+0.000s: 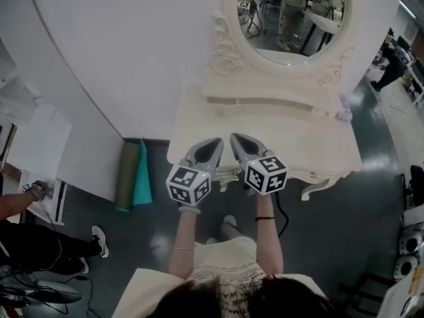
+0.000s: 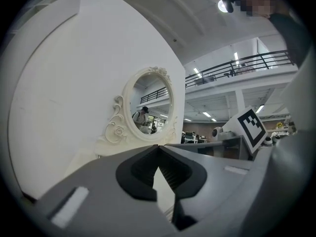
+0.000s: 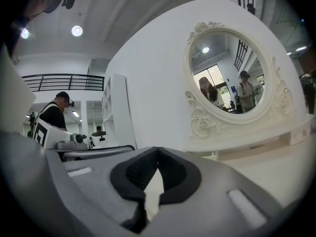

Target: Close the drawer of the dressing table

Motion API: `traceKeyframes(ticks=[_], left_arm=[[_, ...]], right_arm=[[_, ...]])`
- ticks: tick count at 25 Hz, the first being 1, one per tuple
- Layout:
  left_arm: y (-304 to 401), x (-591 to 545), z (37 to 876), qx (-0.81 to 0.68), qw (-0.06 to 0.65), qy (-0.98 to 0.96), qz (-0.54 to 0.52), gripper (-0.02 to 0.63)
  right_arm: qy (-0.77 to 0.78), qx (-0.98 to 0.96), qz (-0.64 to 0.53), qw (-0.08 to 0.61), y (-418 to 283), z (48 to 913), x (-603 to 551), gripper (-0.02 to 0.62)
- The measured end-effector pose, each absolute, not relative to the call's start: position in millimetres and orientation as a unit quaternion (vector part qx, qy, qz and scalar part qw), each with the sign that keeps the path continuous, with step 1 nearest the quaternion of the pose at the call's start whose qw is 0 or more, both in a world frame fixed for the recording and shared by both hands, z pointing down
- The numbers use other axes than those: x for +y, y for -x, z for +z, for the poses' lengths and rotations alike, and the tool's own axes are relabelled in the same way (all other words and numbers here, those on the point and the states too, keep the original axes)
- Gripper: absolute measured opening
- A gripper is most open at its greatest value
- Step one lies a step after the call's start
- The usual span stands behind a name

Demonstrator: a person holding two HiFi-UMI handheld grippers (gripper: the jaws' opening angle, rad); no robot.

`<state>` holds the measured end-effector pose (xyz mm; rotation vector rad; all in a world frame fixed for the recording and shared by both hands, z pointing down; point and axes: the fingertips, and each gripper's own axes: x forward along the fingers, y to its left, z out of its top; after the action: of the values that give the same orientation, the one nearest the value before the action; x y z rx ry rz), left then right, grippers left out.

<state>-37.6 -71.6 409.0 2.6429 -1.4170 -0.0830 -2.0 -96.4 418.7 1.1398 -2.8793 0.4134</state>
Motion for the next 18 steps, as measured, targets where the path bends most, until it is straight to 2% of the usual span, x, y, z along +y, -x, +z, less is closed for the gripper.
traceKeyframes(ticks=[18], left_arm=[[36.7, -144.8, 428.2, -0.509, 0.103, -0.854, -0.03, 0.002]], right_arm=[[-0.321, -0.933, 0.159, 0.039, 2.3, 438.7, -171.0, 0.003]])
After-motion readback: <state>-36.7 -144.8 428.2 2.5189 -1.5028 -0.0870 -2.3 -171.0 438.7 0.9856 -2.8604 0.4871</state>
